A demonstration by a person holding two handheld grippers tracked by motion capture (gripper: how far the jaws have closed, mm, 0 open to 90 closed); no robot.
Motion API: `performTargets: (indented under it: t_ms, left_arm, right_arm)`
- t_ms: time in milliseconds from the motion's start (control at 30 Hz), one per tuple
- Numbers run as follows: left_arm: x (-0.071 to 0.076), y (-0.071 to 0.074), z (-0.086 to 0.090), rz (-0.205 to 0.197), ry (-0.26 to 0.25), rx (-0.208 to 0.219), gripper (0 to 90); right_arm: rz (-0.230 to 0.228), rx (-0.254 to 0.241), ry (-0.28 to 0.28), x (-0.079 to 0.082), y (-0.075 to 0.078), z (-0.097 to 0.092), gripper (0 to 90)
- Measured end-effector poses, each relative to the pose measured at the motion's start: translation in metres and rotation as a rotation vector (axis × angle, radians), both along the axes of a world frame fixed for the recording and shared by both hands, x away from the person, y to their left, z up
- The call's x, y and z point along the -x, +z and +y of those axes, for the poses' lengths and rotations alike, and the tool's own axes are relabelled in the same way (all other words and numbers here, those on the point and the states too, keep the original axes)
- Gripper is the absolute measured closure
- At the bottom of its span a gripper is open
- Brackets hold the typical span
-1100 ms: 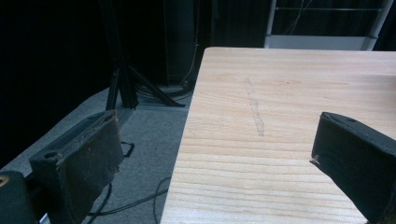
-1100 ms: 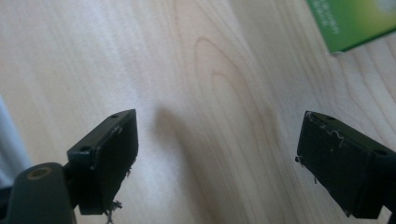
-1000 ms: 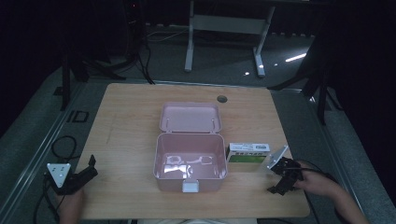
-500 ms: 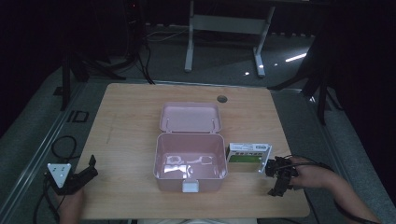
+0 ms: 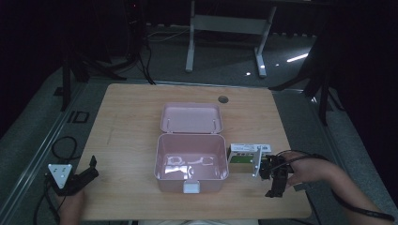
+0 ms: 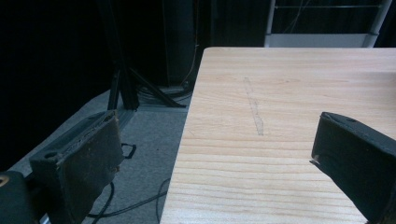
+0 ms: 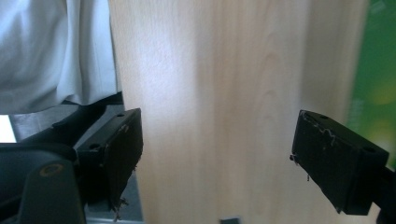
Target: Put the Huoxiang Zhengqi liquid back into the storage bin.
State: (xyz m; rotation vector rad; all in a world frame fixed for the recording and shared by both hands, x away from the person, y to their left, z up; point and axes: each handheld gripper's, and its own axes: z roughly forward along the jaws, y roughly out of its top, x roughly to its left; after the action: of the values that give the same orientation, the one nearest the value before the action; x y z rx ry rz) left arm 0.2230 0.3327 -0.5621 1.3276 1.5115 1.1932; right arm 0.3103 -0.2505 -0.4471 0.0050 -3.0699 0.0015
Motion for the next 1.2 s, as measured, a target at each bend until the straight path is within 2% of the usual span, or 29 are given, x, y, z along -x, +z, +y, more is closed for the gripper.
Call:
performTargets:
  t_ms: [33, 67, 233, 367, 433, 533, 633, 700, 767, 933, 1200]
  left_arm:
    - [0.0, 0.0, 0.0, 0.0, 0.0, 0.0, 2.1]
    - [0.0, 0.0, 0.0, 0.0, -0.001, 0.0, 2.1]
    - [0.0, 0.0, 0.0, 0.001, -0.002, 0.001, 2.2]
    - [0.0, 0.0, 0.0, 0.001, -0.003, 0.001, 2.1]
    - [0.0, 0.0, 0.0, 0.001, -0.003, 0.002, 2.1]
    - [0.0, 0.0, 0.0, 0.002, -0.003, 0.002, 2.1]
    - [0.0, 0.0, 0.0, 0.001, -0.004, 0.002, 2.1]
    - [0.0, 0.0, 0.0, 0.001, -0.005, 0.002, 2.1]
    - [0.0, 0.0, 0.0, 0.001, -0.006, 0.001, 2.1]
    - [0.0, 0.0, 0.0, 0.002, -0.008, 0.002, 2.1]
    - [-0.001, 0.0, 0.0, 0.003, -0.009, 0.001, 2.1]
  right_arm:
    - [0.0, 0.0, 0.0, 0.0, 0.0, 0.0, 16.0]
    - [-0.035, -0.011, 0.013, -0.003, 0.011, 0.002, 17.5]
    - [-0.081, -0.039, 0.016, -0.015, 0.036, 0.006, 18.7]
    - [-0.099, -0.06, 0.003, -0.025, 0.046, 0.009, 16.6]
    - [-0.107, -0.078, -0.016, -0.036, 0.051, 0.012, 13.4]
    - [-0.126, -0.074, -0.025, -0.047, 0.053, 0.015, 13.8]
    - [-0.119, -0.071, -0.028, -0.055, 0.054, 0.016, 15.9]
    - [-0.118, -0.062, -0.034, -0.066, 0.053, 0.019, 21.3]
    - [-0.124, -0.049, -0.032, -0.072, 0.051, 0.021, 22.9]
    - [-0.088, -0.015, -0.043, -0.087, 0.042, 0.023, 28.9]
    - [-0.078, 0.011, -0.046, -0.102, 0.024, 0.026, 36.7]
